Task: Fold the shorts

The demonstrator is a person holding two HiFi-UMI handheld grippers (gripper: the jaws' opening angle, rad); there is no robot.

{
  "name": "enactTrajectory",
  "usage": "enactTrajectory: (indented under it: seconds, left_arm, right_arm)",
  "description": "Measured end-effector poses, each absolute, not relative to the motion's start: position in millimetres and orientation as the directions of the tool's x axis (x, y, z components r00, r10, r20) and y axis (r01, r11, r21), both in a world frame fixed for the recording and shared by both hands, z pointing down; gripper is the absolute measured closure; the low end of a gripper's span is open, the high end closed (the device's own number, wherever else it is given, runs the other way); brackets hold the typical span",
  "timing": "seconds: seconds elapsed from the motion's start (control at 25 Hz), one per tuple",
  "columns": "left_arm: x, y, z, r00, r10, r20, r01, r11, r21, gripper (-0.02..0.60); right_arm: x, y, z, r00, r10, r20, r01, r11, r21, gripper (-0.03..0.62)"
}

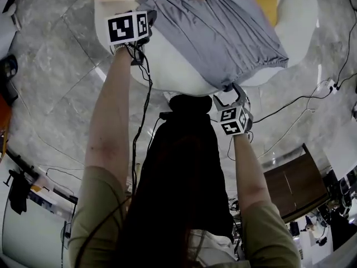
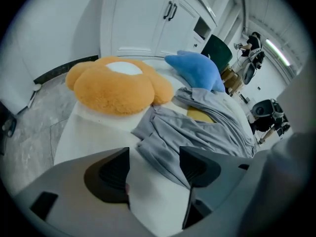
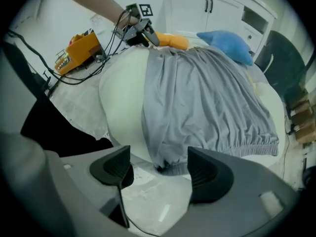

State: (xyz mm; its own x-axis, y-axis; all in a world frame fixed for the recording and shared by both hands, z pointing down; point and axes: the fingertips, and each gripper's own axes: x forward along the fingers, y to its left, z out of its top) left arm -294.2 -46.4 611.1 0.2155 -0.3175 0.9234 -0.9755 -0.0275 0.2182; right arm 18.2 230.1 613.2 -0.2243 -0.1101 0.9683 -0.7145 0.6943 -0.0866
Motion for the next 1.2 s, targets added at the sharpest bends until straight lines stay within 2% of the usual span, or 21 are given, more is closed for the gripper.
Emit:
enactTrajectory:
  seconds: [0.12, 0.2, 0.4, 0.44, 0.52, 0.56, 0.6, 0.64, 0.76, 1.0, 1.2]
  left_arm:
    - [-300, -48, 625, 0.195, -0.301, 0.934, -0.977, 0.02, 0.21, 0.294]
    - [-304, -49, 629, 0.166, -0.297, 0.94, -0.984, 0.019, 0.179, 0.337]
    - [-307, -50, 634, 0.111, -0.294, 0.949, -0.993, -0.005, 0.114, 0.377]
    - [-307, -50, 634, 0.103, -0.292, 0.951, -0.994, -0.005, 0.106, 0.385]
    - [-309, -50, 632, 0.087, -0.292, 0.953, -0.996, -0.001, 0.091, 0.408]
    - [-311, -50, 629, 0.077, -0.295, 0.952, -0.997, -0.001, 0.08, 0.436]
    - [-313, -49, 626, 0.066, -0.301, 0.951, -0.998, -0.004, 0.068, 0.476]
    - [-315, -48, 623, 0.06, -0.307, 0.95, -0.998, -0.01, 0.06, 0.528]
    - [-318, -40, 613, 0.083, -0.311, 0.947, -0.996, -0.042, 0.074, 0.568]
    - [-330, -10, 585, 0.107, -0.297, 0.949, -0.994, -0.025, 0.104, 0.568]
    - [-366, 31, 562, 0.063, -0.257, 0.964, -0.998, 0.001, 0.065, 0.569]
  right_arm:
    - [28, 236, 631, -0.16, -0.079, 0.984, -0.708, 0.704, -0.059, 0.257]
    - [35, 239, 642, -0.136, -0.053, 0.989, -0.712, 0.699, -0.06, 0.314]
    - [42, 246, 658, -0.103, -0.012, 0.995, -0.695, 0.717, -0.063, 0.344]
    - [43, 247, 659, -0.1, -0.01, 0.995, -0.7, 0.712, -0.063, 0.401]
    - [43, 249, 661, -0.103, 0.002, 0.995, -0.71, 0.701, -0.075, 0.428]
    - [42, 251, 662, -0.107, 0.01, 0.994, -0.708, 0.701, -0.083, 0.486]
    - [41, 254, 661, -0.109, 0.017, 0.994, -0.704, 0.705, -0.089, 0.509]
    - [40, 257, 659, -0.113, 0.02, 0.993, -0.701, 0.707, -0.094, 0.57]
    - [36, 264, 648, -0.146, 0.025, 0.989, -0.721, 0.682, -0.124, 0.574]
    - [33, 275, 616, -0.224, 0.055, 0.973, -0.708, 0.677, -0.201, 0.576]
    - [19, 298, 590, -0.261, 0.111, 0.959, -0.665, 0.699, -0.262, 0.576]
